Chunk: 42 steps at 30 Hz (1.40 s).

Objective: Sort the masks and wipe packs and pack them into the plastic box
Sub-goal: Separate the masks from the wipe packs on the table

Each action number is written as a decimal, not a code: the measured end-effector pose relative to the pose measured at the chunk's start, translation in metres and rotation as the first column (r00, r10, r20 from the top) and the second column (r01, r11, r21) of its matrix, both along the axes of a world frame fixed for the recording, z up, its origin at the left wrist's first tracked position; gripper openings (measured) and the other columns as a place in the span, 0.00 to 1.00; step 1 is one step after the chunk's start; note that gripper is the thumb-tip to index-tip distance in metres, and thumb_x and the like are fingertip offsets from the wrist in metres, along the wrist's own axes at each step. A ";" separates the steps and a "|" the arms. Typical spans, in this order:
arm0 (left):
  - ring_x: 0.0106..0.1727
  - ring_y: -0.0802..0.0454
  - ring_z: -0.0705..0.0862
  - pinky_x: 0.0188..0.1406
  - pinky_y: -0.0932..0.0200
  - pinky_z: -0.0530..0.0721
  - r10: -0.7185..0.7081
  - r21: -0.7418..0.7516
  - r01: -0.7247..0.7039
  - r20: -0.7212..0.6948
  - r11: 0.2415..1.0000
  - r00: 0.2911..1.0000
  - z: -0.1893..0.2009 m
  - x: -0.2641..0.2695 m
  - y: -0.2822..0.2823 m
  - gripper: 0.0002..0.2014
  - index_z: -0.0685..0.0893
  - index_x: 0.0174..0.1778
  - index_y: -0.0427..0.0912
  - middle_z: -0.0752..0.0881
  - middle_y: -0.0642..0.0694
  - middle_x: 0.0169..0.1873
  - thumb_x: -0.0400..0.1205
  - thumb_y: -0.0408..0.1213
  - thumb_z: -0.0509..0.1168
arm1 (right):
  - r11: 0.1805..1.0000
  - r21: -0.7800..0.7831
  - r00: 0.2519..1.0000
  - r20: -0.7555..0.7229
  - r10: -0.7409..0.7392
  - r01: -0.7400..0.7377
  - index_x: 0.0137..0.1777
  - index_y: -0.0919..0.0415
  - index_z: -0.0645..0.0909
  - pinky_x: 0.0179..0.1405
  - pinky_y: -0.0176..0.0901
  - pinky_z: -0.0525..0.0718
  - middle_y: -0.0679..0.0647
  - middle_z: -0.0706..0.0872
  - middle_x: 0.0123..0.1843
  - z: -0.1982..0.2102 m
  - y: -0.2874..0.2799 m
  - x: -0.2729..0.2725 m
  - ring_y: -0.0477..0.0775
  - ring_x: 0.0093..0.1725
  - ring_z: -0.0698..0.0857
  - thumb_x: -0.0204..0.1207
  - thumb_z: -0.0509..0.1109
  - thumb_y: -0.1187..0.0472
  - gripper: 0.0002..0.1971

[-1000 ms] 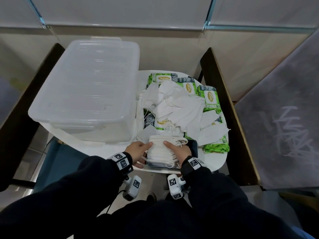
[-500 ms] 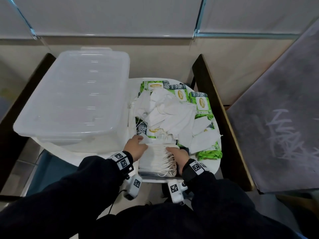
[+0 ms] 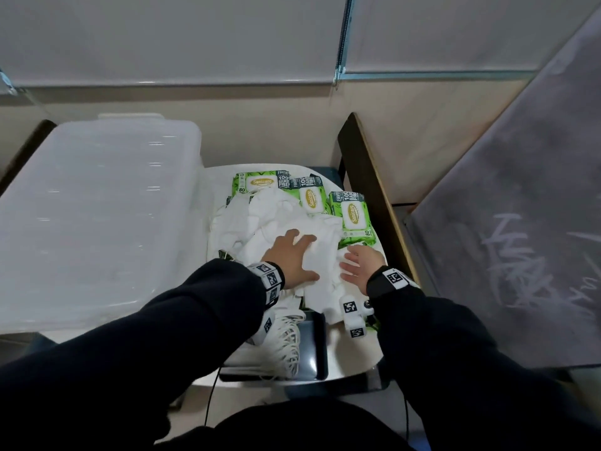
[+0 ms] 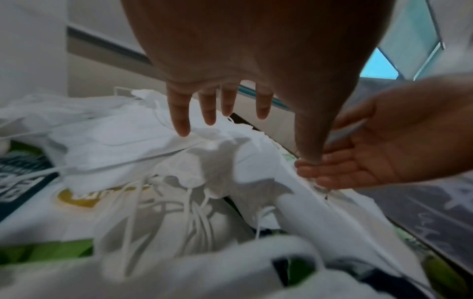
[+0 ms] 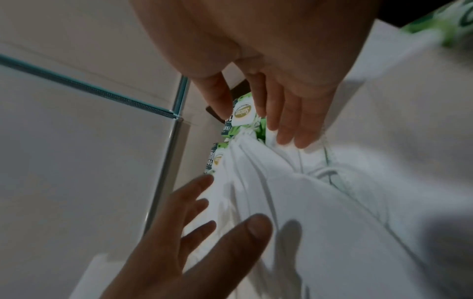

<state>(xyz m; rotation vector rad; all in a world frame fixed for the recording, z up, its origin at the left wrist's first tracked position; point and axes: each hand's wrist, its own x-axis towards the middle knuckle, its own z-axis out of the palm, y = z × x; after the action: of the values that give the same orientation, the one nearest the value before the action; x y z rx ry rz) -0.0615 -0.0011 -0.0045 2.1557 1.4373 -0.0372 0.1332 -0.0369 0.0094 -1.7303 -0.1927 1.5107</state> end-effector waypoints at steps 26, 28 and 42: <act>0.69 0.40 0.82 0.67 0.50 0.78 0.689 -0.165 -0.669 0.202 0.725 0.696 0.025 -0.065 0.039 0.19 0.82 0.72 0.47 0.85 0.46 0.69 0.87 0.47 0.62 | 0.935 -0.110 0.941 -0.055 0.334 -0.338 0.51 0.64 0.86 0.29 0.45 0.85 0.56 0.90 0.30 -0.024 0.081 0.002 0.55 0.25 0.85 0.87 0.64 0.42 0.24; 0.57 0.38 0.83 0.52 0.52 0.76 0.658 -0.062 -0.656 0.120 0.752 0.743 0.025 -0.069 0.045 0.10 0.83 0.55 0.47 0.88 0.40 0.59 0.89 0.44 0.57 | 0.931 -0.123 0.939 -0.031 0.341 -0.342 0.51 0.64 0.84 0.24 0.46 0.86 0.59 0.90 0.32 -0.024 0.083 0.007 0.56 0.28 0.85 0.89 0.64 0.53 0.15; 0.71 0.44 0.82 0.71 0.57 0.74 0.599 0.212 -0.668 0.311 0.713 0.738 0.055 -0.068 0.075 0.09 0.91 0.58 0.46 0.84 0.47 0.72 0.86 0.40 0.68 | 0.948 0.177 0.932 -0.207 0.298 -0.264 0.64 0.62 0.85 0.67 0.78 0.82 0.61 0.89 0.57 -0.027 0.066 0.063 0.67 0.49 0.89 0.75 0.67 0.66 0.17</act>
<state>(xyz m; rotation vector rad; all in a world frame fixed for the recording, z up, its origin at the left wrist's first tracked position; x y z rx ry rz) -0.1292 0.0736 0.0501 1.6769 2.0782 0.7124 0.1958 0.0290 -0.0180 -1.4407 -0.4350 1.8446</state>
